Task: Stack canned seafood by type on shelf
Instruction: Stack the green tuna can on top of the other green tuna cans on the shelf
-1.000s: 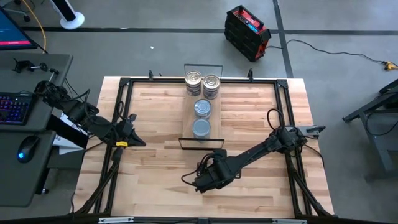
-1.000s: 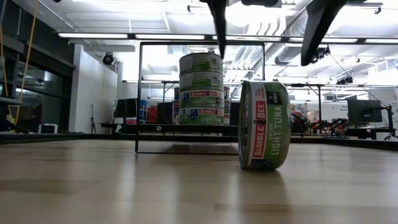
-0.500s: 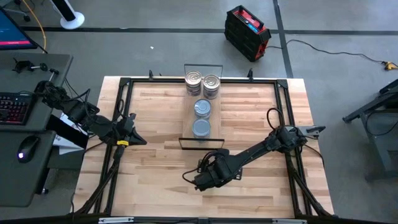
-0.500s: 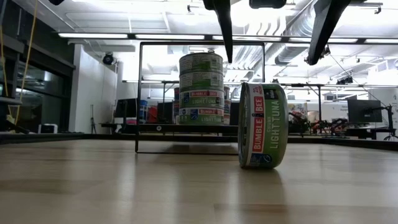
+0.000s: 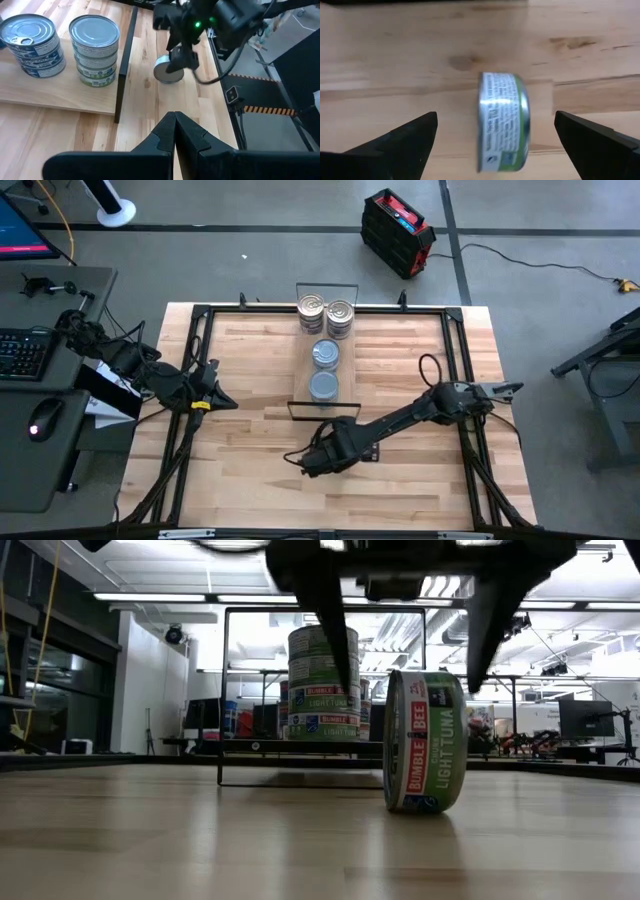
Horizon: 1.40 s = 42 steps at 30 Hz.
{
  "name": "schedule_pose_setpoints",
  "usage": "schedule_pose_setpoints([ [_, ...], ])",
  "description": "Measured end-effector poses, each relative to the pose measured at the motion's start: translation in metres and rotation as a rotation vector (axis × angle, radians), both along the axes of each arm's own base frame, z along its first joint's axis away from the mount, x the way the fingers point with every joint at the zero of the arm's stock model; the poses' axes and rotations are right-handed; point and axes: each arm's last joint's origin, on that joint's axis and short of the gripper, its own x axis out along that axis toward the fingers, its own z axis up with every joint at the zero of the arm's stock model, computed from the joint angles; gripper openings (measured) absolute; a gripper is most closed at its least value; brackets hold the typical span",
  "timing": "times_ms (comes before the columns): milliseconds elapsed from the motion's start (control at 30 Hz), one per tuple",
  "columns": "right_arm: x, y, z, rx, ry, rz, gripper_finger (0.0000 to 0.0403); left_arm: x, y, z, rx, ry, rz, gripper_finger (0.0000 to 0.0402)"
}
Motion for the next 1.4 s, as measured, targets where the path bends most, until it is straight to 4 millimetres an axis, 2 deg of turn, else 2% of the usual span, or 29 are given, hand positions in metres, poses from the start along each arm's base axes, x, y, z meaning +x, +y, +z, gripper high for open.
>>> schedule_pose_setpoints([
  [200, 0.006, 0.003, -0.020, 0.066, 0.069, 0.046, 0.0394, 0.000, 0.000, 0.000, -0.002, 0.005, 0.002, 0.0001],
  [400, 0.004, 0.006, -0.021, 0.063, 0.080, 0.052, 0.0386, 0.000, 0.000, 0.000, 0.003, 0.004, -0.001, 0.0001],
  [800, 0.005, 0.000, -0.021, 0.082, 0.105, 0.055, 0.0280, 0.000, 0.000, 0.000, 0.017, 0.001, -0.010, 0.0001],
  [933, 0.006, -0.008, -0.021, 0.078, 0.124, 0.053, 0.0266, 0.000, 0.000, 0.000, 0.021, 0.000, -0.013, 0.0001],
  [1067, 0.009, -0.012, -0.040, 0.143, 0.126, 0.056, 0.0251, 0.000, 0.000, 0.000, 0.024, 0.000, -0.014, 0.0001],
  [1167, 0.014, -0.009, -0.051, 0.182, 0.065, 0.059, 0.0242, 0.000, 0.000, -0.001, 0.025, 0.002, -0.014, 0.0001],
  [1400, 0.007, -0.001, -0.046, 0.163, 0.082, 0.049, 0.0234, 0.000, 0.000, -0.001, 0.035, 0.002, -0.020, 0.0001],
])
